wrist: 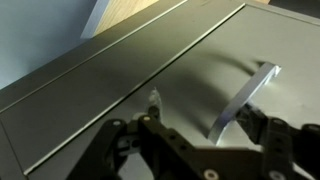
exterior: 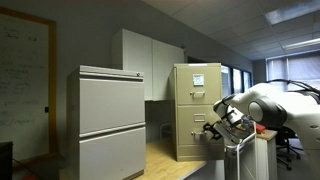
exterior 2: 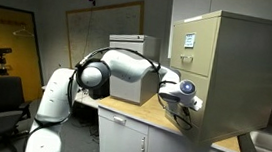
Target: Pull out the bottom drawer of the file cabinet on the right
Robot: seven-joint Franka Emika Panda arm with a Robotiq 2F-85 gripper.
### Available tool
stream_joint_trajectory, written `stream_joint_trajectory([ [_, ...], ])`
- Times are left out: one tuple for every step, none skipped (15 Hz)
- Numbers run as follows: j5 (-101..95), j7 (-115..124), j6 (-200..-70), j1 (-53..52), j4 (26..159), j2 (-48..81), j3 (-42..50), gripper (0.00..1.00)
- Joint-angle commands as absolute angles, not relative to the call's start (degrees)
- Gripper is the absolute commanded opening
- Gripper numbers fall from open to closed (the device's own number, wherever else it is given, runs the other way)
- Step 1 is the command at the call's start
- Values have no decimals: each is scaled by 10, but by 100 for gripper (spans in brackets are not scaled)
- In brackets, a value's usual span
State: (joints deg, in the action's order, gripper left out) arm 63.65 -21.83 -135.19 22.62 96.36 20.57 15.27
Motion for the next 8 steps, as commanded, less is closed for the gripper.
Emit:
stream_joint_trajectory([
  [646, -189, -1335, 240, 929, 222, 145, 52],
  [641, -183, -1331, 239, 924, 223, 146, 43],
  [638, -179, -1326, 237, 919, 223, 146, 36],
  [631, -173, -1321, 235, 915, 223, 146, 29],
  [618, -163, -1312, 230, 912, 220, 147, 20],
  [602, -156, -1309, 225, 908, 217, 148, 13],
  [564, -136, -1310, 213, 906, 212, 150, 5],
  [528, -121, -1306, 204, 904, 206, 151, 6],
])
